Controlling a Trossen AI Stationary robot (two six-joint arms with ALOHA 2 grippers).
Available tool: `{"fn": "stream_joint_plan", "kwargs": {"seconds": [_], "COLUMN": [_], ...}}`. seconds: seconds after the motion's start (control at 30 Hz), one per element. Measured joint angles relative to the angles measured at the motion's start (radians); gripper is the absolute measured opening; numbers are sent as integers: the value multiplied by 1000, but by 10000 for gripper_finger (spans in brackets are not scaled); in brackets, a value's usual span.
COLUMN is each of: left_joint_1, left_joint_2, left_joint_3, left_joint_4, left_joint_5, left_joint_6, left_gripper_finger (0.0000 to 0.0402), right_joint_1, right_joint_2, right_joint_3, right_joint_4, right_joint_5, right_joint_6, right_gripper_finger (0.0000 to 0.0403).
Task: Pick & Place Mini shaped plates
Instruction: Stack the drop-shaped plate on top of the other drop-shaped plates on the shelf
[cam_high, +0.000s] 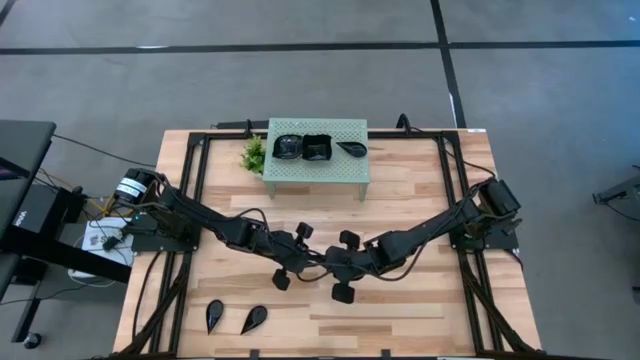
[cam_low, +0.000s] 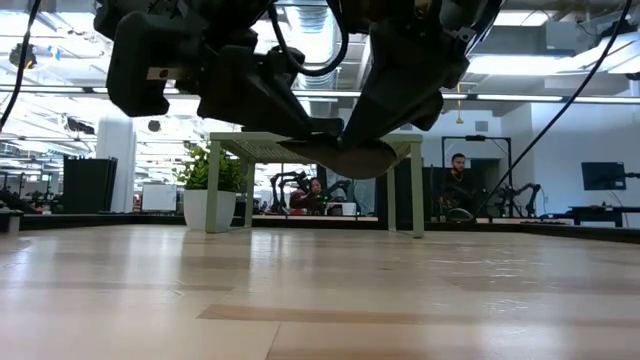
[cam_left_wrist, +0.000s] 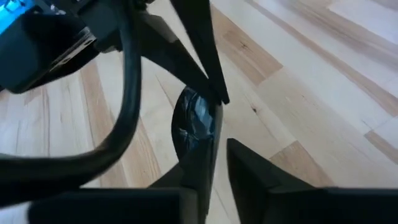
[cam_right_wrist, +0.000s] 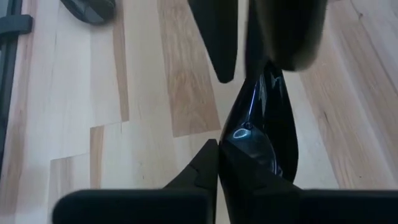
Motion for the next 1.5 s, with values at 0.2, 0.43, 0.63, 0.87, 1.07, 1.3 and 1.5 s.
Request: {"fn": "stream_joint_plan", "kwargs": {"seconds": [0.2, 0.43, 0.63, 0.87, 1.07, 1.3, 1.5], "left_joint_1": [-23, -125, -192, -242, -241, -241, -242], "left_joint_2": [-15, -158, -313, -451, -497, -498, -498], "left_joint_3": [0, 3, -10, -64, -127, -158, -158], "left_joint_4": [20, 21, 6, 4, 17, 23, 29], "left_joint_5": [-115, -313, -331, -334, -334, -334, -334], "left_joint_6": [-50, -44, -49, -50, -113, -118, -119], "left_gripper_finger": [102, 106, 101, 99, 99, 99, 99], "right_joint_1": [0, -2, -1, -39, -195, -463, -591], "right_joint_2": [1, -4, -37, -154, -263, -277, -216], "right_joint_3": [0, -1, 61, 181, 182, 180, 180], "right_joint_4": [-3, -42, -129, -448, -560, -512, -481], "right_joint_5": [0, 1, 95, 527, 694, 452, 312], "right_joint_6": [41, 64, 50, -52, -192, -385, -405], "right_gripper_finger": [3, 2, 1, 1, 1, 1, 1]}}
